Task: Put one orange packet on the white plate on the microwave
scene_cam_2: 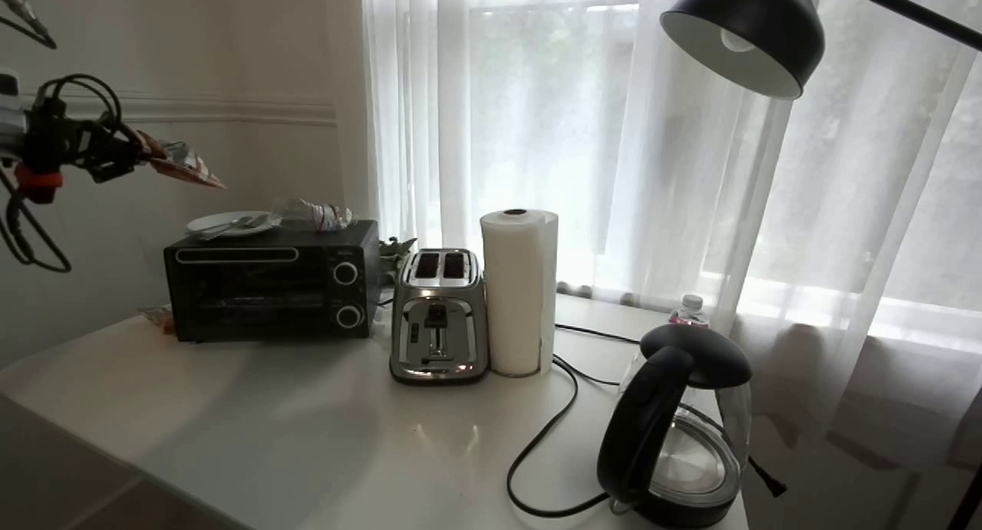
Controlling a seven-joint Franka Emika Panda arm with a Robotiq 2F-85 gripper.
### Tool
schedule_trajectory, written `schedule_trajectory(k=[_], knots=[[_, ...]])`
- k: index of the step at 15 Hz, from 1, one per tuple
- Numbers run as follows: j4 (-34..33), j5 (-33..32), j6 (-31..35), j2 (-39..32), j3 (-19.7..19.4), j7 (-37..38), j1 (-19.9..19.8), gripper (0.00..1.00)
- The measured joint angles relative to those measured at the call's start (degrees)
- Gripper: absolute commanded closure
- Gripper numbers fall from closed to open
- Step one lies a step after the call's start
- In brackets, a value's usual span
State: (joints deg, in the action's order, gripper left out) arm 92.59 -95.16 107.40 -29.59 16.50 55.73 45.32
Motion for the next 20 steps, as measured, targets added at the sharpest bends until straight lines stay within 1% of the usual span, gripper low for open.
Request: schedule_trajectory(k=[7,12,13,14,15,16,18,20], knots=[[0.2,-2.2,-7.3,-3.8,-0.8,-0.2,-0.1,0.97],[0.3,-2.2,-10.0,-5.2,-0.8,-2.2,-0.2,0.97],[0.3,-2.2,-10.3,-5.4,-0.8,-2.8,-0.2,0.95],[0.3,-2.2,-10.5,-5.6,-0.8,-3.4,-0.2,0.8],[0.3,-2.1,-10.7,-5.8,-0.8,-4.1,-0.3,0.7],[0.4,-2.1,-10.9,-6.0,-0.7,-4.7,-0.2,0.67],[0.4,-1.9,-11.1,-6.1,-0.6,-5.9,-0.3,0.55],[0.4,-1.5,-11.2,-6.1,-0.3,-7.1,-0.3,0.41]])
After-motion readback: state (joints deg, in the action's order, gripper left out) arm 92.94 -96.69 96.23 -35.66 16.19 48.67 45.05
